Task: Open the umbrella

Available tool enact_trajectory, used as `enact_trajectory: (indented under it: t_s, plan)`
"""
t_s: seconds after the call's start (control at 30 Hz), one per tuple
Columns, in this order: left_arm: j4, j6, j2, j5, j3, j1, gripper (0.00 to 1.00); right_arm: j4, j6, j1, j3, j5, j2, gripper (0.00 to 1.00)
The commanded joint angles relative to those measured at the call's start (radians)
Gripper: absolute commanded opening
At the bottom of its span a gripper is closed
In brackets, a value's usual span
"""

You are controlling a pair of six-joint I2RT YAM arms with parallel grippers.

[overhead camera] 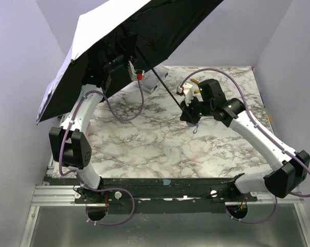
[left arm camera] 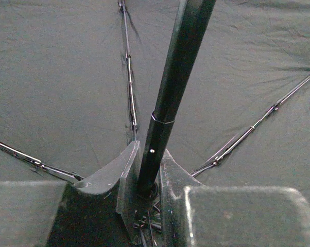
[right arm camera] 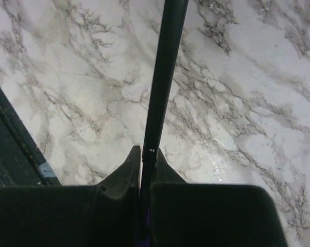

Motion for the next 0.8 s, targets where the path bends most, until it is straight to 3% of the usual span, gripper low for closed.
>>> enact_trajectory:
  t_s: [0.0,0.33,0.53,0.77]
  plan:
    - [0.289,-0.047,0.058,-0.69,0.217,0.315,0.17,-0.67,-0.221,0.023,-0.148,-0.065,-0.077,0.01]
    - [0.306,-0.035,0.113,-0.735,0.287,0.328,0.17,-0.67,-0.222,0.024,-0.194,-0.055,-0.081,0.01]
    - [0.336,-0.089,0.027,-0.629,0.14,0.292,0.18,-0.647,-0.229,0.024,-0.102,-0.145,-0.045,0.01]
    - [0.392,-0.072,-0.111,-0.435,-0.107,0.148,0.05,-0.481,-0.127,0.023,0.083,-0.278,0.019,0.01]
